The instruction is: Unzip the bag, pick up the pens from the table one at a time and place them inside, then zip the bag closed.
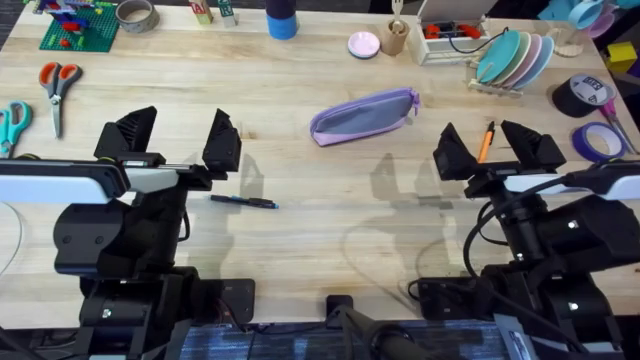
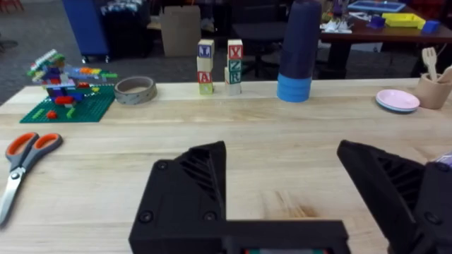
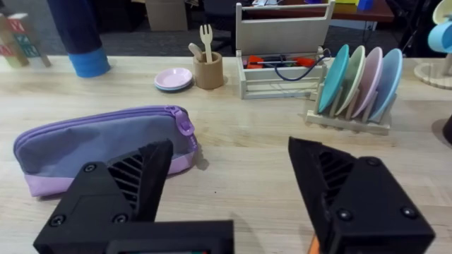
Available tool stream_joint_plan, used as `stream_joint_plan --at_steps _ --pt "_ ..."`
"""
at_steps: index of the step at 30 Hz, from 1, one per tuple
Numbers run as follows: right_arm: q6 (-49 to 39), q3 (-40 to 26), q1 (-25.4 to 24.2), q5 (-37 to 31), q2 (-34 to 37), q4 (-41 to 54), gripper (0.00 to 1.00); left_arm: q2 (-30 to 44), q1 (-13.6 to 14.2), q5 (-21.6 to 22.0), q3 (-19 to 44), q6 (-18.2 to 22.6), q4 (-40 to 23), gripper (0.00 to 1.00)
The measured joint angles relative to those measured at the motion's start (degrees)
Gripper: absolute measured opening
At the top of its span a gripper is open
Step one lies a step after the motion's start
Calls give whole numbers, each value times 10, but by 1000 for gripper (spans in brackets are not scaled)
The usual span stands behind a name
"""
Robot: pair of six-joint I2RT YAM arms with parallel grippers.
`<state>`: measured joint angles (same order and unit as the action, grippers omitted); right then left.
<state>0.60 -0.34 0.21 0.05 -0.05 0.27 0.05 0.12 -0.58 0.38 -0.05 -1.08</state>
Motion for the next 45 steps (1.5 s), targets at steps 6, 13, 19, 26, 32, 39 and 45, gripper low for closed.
stream_joint_plan --at_steps 6,13,19,26,32,39,45 --pt "0 0 0 0 0 3 996 0 0 0 0 0 0 993" --pt "0 0 0 0 0 -5 996 0 0 0 0 10 0 994" --pt "4 -7 0 0 1 1 996 0 0 1 21 12 -34 994" --pt "7 -125 0 0 68 121 995 73 0 6 168 19 -97 994" --pt "7 -333 0 0 245 201 996 272 0 8 345 31 -97 994" --pt "7 -517 0 0 410 335 996 444 0 -36 481 34 -153 994" --pt "7 -640 0 0 508 406 995 557 1 -90 608 35 -258 994"
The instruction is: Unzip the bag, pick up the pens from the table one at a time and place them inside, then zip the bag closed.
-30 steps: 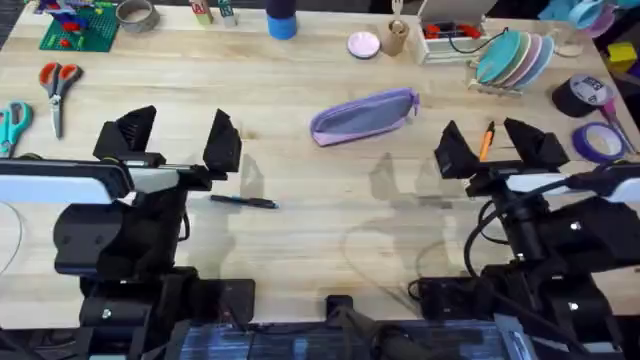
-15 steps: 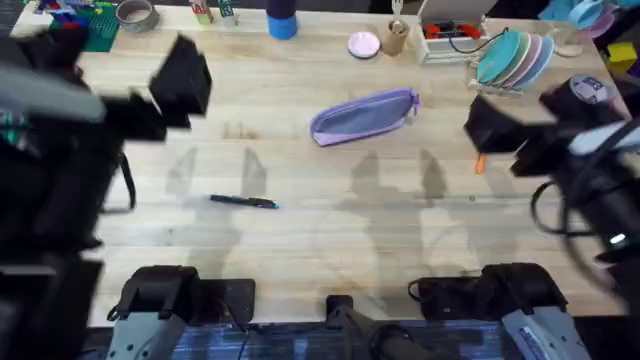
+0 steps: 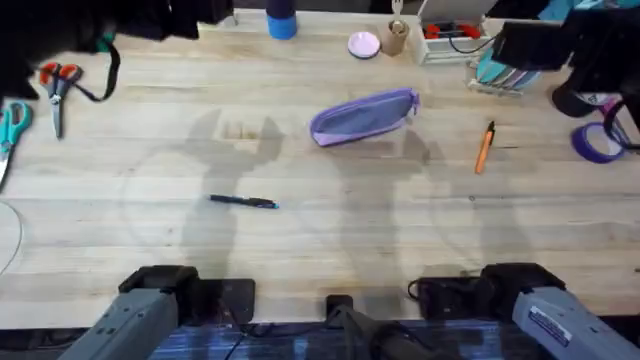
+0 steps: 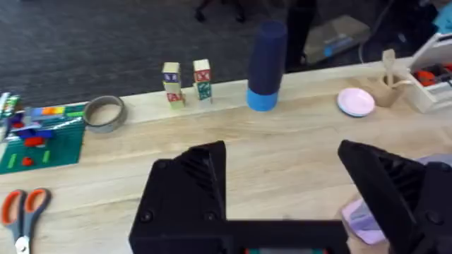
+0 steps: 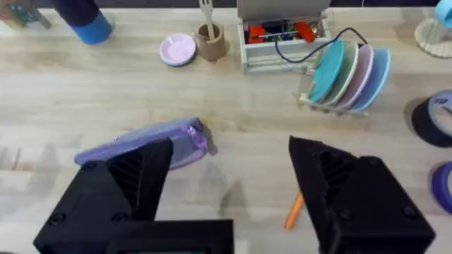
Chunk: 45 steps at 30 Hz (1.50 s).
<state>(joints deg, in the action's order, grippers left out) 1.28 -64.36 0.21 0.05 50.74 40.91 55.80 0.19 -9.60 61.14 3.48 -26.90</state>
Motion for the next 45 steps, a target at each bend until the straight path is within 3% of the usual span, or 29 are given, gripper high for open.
stream_joint_plan --at_steps 4,12,29,30,31,35,36,37,41,45 --pt "0 -11 0 1 12 1 995 24 0 -12 30 0 -13 994" --pt "0 -11 0 5 13 3 996 27 0 -41 32 0 -21 993" --pt "0 -11 0 9 13 0 996 26 0 -248 32 13 -115 993" --pt "0 -11 0 9 13 0 995 26 0 -258 32 22 -125 993" --pt "0 -11 0 9 13 0 996 26 9 -282 32 60 -157 993" --pt "0 -11 0 9 13 0 996 26 45 -296 32 134 -185 993" --pt "0 -11 0 9 13 0 996 26 77 -297 32 195 -200 993" --pt "0 -11 0 9 13 -1 996 26 88 -293 32 214 -204 993" --pt "0 -11 0 9 13 -11 995 26 118 -267 32 269 -206 993" --pt "0 -11 0 9 13 -16 995 26 121 -250 32 296 -205 993"
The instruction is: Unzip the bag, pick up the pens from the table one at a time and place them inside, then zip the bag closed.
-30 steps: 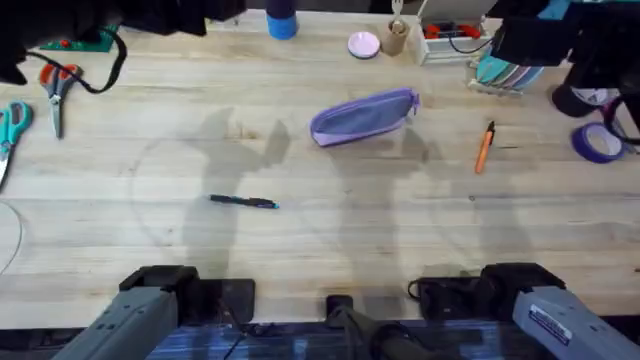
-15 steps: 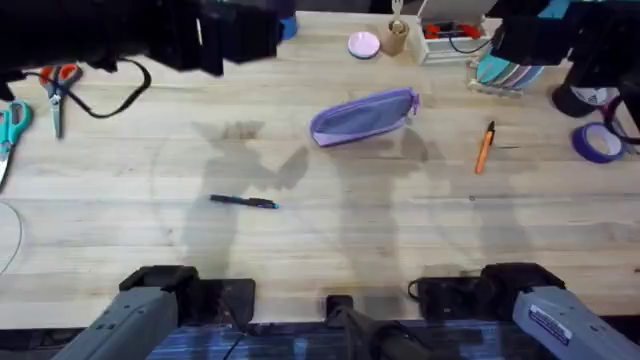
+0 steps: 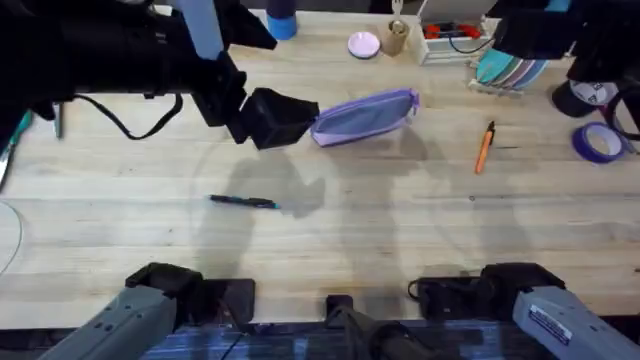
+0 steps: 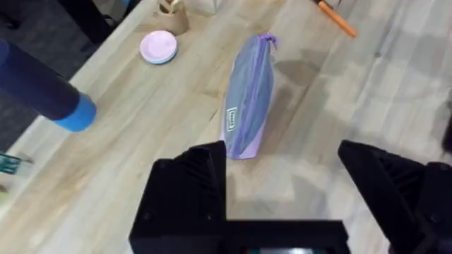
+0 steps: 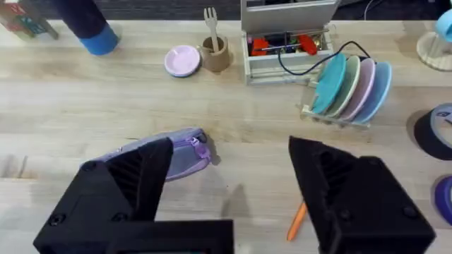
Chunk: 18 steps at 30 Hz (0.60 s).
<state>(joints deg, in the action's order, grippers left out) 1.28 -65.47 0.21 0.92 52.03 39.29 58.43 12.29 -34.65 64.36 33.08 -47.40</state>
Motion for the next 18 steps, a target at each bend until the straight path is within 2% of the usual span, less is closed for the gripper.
stream_joint_plan --at_steps 13,18 --pt "0 0 0 0 0 0 995 0 0 15 0 25 0 993" --pt "0 0 0 0 0 -2 996 30 0 32 1 28 0 993"
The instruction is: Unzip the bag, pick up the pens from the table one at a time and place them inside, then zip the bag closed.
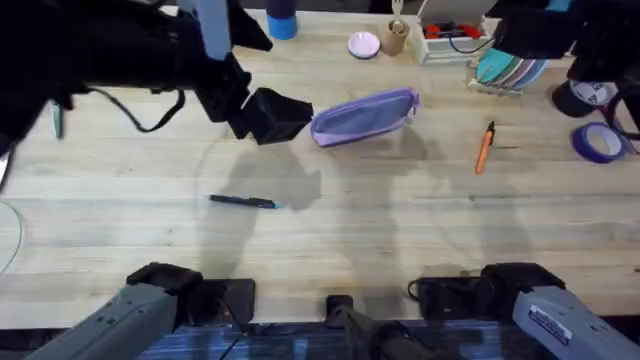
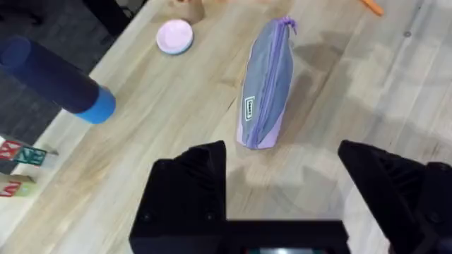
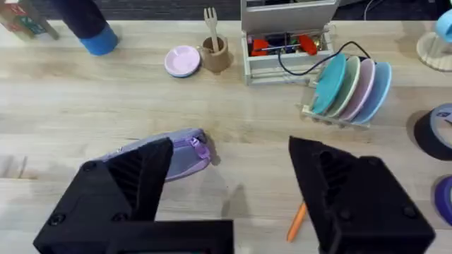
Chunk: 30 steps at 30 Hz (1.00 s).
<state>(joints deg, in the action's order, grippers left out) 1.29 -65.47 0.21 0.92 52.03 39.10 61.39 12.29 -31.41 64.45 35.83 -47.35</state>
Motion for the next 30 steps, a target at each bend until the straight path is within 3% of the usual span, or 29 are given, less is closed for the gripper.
stream_joint_plan --at_steps 16,30 --pt "0 0 0 0 0 -10 996 177 0 3 0 2 77 993" --pt "0 0 0 0 0 -10 995 328 2 -81 0 2 151 994"
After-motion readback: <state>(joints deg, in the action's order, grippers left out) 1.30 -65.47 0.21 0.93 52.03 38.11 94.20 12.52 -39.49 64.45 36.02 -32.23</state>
